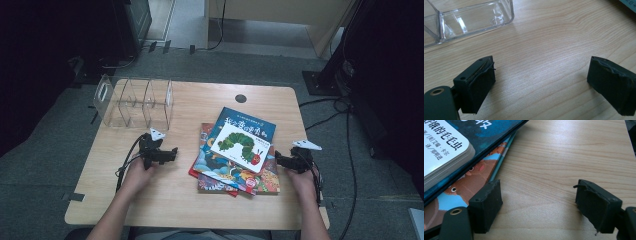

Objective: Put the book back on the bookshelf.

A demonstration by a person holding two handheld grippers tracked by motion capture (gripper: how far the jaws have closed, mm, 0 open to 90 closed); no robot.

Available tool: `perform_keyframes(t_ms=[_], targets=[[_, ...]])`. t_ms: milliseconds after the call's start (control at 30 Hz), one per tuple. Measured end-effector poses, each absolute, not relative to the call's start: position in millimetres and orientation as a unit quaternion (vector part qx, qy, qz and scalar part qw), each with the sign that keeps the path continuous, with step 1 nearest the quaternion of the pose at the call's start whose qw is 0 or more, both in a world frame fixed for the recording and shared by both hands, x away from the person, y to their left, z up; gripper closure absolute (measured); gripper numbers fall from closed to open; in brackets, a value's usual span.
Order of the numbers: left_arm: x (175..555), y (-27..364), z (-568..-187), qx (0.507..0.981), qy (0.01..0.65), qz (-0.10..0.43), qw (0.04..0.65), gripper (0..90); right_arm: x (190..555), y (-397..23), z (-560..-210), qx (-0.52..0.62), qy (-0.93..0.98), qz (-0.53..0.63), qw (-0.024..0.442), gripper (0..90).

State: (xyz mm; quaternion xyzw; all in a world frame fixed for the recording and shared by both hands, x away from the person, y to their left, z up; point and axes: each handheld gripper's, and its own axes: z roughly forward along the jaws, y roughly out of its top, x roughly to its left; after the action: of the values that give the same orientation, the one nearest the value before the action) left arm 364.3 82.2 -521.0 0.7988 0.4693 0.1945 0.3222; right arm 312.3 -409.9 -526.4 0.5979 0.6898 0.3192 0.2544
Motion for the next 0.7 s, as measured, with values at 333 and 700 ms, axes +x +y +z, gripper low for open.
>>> perform_keyframes(t_ms=[333, 700], targets=[[363.9, 81.4, -521.0, 0.792, 0.481, 0.199, 0.32, 8.2, 311.5, -410.1, -525.0, 0.594, 0.694, 0.32, 0.251, 25.6], [363.5, 83.7, -515.6, 0.79, 0.483, 0.187, 0.327, 27.8, 309.2, -412.8, -517.8, 0.598, 0.693, 0.331, 0.23, 39.8]])
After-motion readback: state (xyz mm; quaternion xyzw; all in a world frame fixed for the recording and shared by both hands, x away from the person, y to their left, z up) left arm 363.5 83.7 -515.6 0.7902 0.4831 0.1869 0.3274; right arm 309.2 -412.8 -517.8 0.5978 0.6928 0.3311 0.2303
